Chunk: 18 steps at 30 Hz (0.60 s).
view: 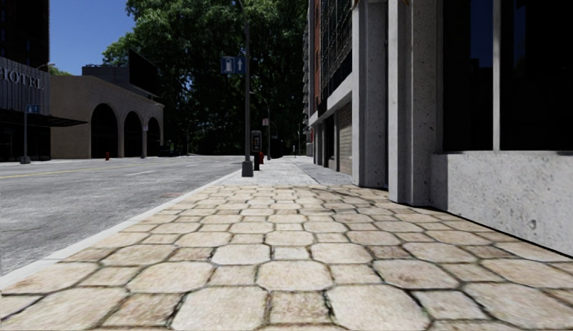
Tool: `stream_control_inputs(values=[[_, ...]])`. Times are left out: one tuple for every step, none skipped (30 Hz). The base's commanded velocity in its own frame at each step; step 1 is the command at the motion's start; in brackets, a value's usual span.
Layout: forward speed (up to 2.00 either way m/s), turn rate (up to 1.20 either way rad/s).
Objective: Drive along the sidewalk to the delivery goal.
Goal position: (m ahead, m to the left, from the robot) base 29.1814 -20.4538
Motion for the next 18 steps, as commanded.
stream_control_inputs(values=[[1.97,0.00],[1.97,0.00],[1.97,0.00],[1.97,0.00],[1.97,0.00],[1.97,0.00],[1.97,0.00],[1.97,0.00],[1.97,0.00],[1.97,0.00],[1.97,0.00],[1.97,0.00],[1.97,0.00],[1.97,0.00],[1.97,0.00],[1.97,0.00],[1.97,0.00],[1.97,0.00]])
